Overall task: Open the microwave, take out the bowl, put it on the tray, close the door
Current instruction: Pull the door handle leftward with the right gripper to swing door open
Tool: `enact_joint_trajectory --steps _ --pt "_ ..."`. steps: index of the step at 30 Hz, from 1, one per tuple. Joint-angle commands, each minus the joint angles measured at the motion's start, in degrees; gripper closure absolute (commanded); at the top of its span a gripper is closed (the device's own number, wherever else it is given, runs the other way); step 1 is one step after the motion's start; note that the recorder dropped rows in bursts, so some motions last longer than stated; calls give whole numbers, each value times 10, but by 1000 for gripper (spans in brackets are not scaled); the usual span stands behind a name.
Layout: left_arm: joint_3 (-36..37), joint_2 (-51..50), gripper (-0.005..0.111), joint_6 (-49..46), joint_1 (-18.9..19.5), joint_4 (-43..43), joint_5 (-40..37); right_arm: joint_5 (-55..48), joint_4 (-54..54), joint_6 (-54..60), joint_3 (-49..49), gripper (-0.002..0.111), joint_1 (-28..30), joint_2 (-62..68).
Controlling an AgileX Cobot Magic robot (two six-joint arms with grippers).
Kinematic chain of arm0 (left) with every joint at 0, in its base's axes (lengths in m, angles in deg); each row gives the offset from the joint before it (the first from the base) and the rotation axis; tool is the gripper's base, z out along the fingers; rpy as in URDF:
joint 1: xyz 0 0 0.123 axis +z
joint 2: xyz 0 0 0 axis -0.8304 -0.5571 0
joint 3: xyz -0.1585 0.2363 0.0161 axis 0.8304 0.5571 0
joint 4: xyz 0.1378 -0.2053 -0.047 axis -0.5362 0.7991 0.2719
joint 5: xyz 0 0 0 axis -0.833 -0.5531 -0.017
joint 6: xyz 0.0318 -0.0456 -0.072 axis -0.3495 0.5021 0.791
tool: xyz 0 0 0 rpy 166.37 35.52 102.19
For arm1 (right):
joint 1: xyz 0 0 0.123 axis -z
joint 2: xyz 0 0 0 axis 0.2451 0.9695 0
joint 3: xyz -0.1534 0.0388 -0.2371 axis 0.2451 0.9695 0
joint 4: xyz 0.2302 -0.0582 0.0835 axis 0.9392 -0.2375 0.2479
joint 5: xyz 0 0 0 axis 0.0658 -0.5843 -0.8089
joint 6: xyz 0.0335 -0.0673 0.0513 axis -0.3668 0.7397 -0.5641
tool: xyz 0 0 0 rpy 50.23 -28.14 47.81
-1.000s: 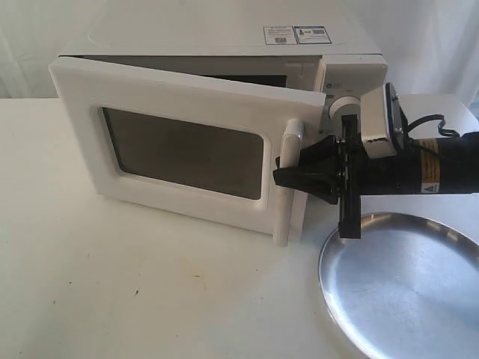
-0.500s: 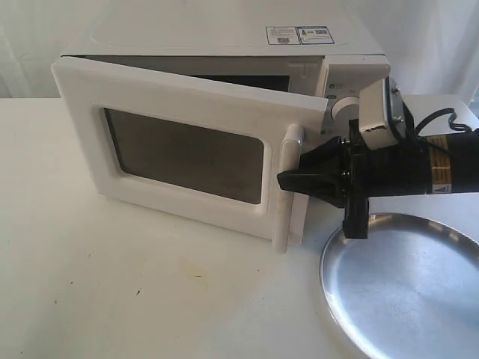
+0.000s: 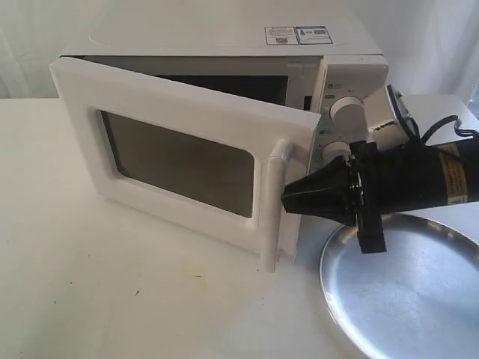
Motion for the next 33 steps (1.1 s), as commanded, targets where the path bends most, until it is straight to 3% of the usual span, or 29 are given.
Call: enact_joint_trajectory --steps 1,3,6,7,10,13,15,17,19,28,33 --pt "-2 1 107 0 -2 5 2 -78 -17 -35 47 108 2 -38" --pt "-2 1 107 0 -2 5 2 -127 -17 -65 65 108 2 -60" --pt "-2 1 107 0 -2 5 2 -117 -17 -212 87 108 2 -114" --pt "-2 1 107 0 -2 5 2 -126 -17 -205 90 108 2 -128" --pt "-2 1 107 0 -2 5 2 -300 -17 -199 90 108 2 -163" --pt "-2 1 107 0 -2 5 2 -380 91 -126 81 108 2 -162" --pt "-2 1 107 0 -2 5 2 -324 180 3 78 108 2 -162" --pt "-2 1 107 0 -2 5 2 -263 277 67 76 108 2 -162" --pt "-2 1 107 0 -2 5 2 -242 304 90 76 108 2 -162" --pt "-2 1 107 0 -2 5 2 -122 215 74 76 108 1 -162" --pt "-2 1 107 0 -2 5 2 -14 96 83 76 108 1 -162"
